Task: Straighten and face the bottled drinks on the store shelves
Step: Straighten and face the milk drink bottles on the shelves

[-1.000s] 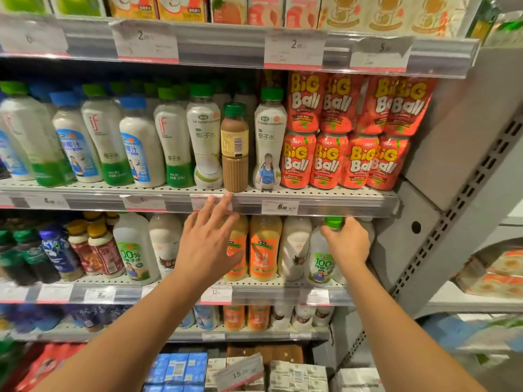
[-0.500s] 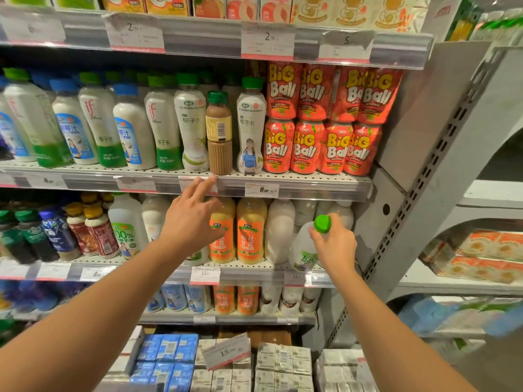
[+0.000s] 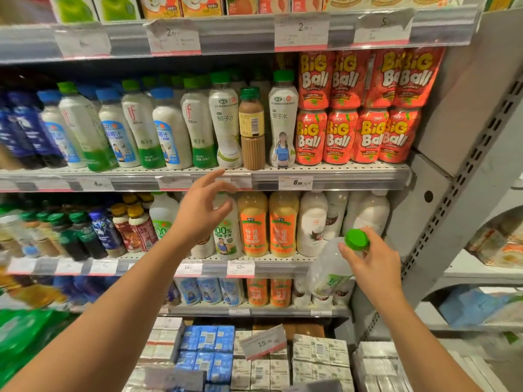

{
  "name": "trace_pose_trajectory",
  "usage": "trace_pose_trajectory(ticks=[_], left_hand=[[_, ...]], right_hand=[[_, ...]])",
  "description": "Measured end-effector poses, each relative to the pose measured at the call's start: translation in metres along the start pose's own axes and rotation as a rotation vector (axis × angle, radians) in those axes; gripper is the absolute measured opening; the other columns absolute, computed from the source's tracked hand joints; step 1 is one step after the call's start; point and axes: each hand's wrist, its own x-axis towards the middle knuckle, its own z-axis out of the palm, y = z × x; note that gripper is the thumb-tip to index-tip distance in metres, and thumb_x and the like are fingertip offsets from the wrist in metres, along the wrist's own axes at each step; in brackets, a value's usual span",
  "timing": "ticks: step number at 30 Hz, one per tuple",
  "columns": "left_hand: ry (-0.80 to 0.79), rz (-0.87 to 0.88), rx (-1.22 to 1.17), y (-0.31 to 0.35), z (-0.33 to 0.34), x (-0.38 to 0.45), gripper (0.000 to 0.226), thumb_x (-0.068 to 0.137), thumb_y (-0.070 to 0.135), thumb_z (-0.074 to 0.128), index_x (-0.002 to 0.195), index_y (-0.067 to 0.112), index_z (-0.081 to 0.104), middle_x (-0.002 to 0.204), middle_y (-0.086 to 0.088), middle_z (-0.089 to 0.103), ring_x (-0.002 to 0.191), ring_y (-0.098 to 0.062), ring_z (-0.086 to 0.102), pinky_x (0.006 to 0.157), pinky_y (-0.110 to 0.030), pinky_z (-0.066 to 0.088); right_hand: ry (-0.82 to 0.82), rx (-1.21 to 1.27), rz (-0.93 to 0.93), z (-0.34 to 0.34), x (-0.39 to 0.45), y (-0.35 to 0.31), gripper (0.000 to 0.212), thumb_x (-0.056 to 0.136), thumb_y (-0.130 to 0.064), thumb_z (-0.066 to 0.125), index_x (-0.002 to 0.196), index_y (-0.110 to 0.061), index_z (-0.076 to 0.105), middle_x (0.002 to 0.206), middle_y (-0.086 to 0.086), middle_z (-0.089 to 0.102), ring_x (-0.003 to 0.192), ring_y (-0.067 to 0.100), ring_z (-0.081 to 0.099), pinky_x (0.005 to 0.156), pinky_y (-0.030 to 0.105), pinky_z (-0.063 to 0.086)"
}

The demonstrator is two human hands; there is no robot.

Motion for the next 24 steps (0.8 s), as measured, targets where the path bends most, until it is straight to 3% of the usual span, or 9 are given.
trace_pose_trajectory(ticks=[2,4,7,8,10,12,17,21,24], left_hand=[[0.004,-0.115,-0.027,-0.021,-0.004,-0.009,0.019,0.094,0.025,0.066,0.112,0.023,0.072,0.124,0.005,0.068,0.107,-0.012,0.063,0.096,-0.04,0.053],[-0.114,-0.233,-0.006,-0.044,0.002,-0.019,0.024,0.095,0.029,0.064,0.118,0.023,0.07,0.115,0.004,0.071,0.103,-0.013,0.065,0.091,-0.04,0.056],[-0.221,-0.342,-0.019,-0.075,0.017,-0.029,0.044,0.092,0.03,0.066,0.134,0.022,0.058,0.129,-0.003,0.065,0.111,-0.024,0.064,0.092,-0.041,0.055],[-0.221,-0.362,-0.047,-0.081,0.024,-0.029,0.05,0.091,0.029,0.067,0.138,0.02,0.053,0.134,-0.004,0.062,0.114,-0.026,0.063,0.094,-0.044,0.054],[-0.213,-0.386,-0.095,-0.087,0.037,-0.025,0.063,0.091,0.031,0.069,0.147,0.017,0.043,0.143,-0.007,0.054,0.124,-0.028,0.058,0.098,-0.048,0.052],[-0.197,-0.404,-0.103,-0.09,0.049,-0.019,0.076,0.09,0.035,0.07,0.153,0.016,0.032,0.152,-0.006,0.046,0.13,-0.027,0.054,0.103,-0.049,0.049],[-0.152,-0.45,-0.041,-0.087,0.069,0.005,0.059,0.089,0.039,0.071,0.13,0.007,0.045,0.127,-0.013,0.057,0.115,-0.033,0.058,0.087,-0.041,0.05],[-0.158,-0.543,-0.023,-0.085,0.074,0.023,0.059,0.093,0.049,0.065,0.124,0.001,0.052,0.123,-0.019,0.058,0.104,-0.034,0.06,0.082,-0.04,0.05],[-0.156,-0.532,0.005,-0.086,0.073,0.03,0.045,0.093,0.048,0.064,0.099,0.005,0.055,0.102,-0.015,0.061,0.085,-0.031,0.058,0.07,-0.037,0.047]], right_hand=[[-0.007,0.031,0.003,0.001,-0.004,-0.012,0.02,0.089,-0.036,0.076,0.097,-0.026,0.061,0.075,-0.01,0.064,0.07,0.013,0.059,0.062,0.028,0.041],[-0.016,0.043,0.001,0.006,-0.006,-0.022,0.02,0.088,-0.035,0.077,0.098,-0.027,0.062,0.076,-0.012,0.065,0.072,0.009,0.06,0.062,0.023,0.039],[-0.046,0.039,-0.014,0.019,-0.007,-0.034,0.021,0.086,-0.038,0.078,0.096,-0.034,0.06,0.08,-0.012,0.066,0.078,0.013,0.062,0.066,0.031,0.044],[-0.065,0.041,-0.014,0.023,-0.008,-0.038,0.022,0.086,-0.037,0.078,0.096,-0.035,0.059,0.082,-0.013,0.066,0.079,0.009,0.062,0.068,0.029,0.044],[-0.093,0.051,-0.02,0.031,-0.009,-0.046,0.022,0.086,-0.032,0.079,0.097,-0.033,0.06,0.082,-0.015,0.066,0.08,-0.001,0.06,0.067,0.011,0.04],[-0.1,0.051,-0.028,0.037,-0.01,-0.053,0.021,0.086,-0.029,0.08,0.096,-0.031,0.061,0.082,-0.016,0.066,0.081,-0.004,0.058,0.066,0.006,0.039],[-0.072,0.05,-0.033,0.043,-0.014,-0.059,0.021,0.087,-0.032,0.078,0.101,-0.031,0.062,0.086,-0.016,0.066,0.082,0.004,0.059,0.065,0.012,0.041],[-0.074,0.025,-0.019,0.042,-0.016,-0.063,0.024,0.087,-0.034,0.078,0.104,-0.033,0.061,0.088,-0.016,0.067,0.082,0.002,0.06,0.067,0.012,0.04],[-0.062,-0.026,-0.027,0.038,-0.017,-0.066,0.026,0.087,-0.035,0.078,0.105,-0.035,0.06,0.09,-0.017,0.067,0.084,0.007,0.062,0.071,0.019,0.042]])
